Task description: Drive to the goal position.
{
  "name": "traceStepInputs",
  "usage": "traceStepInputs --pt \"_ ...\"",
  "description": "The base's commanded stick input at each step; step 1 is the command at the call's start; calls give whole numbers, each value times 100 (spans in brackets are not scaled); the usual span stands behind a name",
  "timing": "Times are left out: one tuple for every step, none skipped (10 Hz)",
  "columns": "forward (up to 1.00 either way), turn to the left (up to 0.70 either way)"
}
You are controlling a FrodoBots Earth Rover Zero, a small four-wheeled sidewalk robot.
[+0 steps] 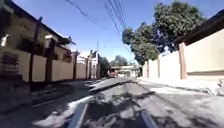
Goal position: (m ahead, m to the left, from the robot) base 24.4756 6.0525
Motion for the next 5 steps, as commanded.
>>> traceStepInputs --pt "100 -5" --pt "100 0" --pt "100 -2" --pt "100 -5" --pt "100 -8"
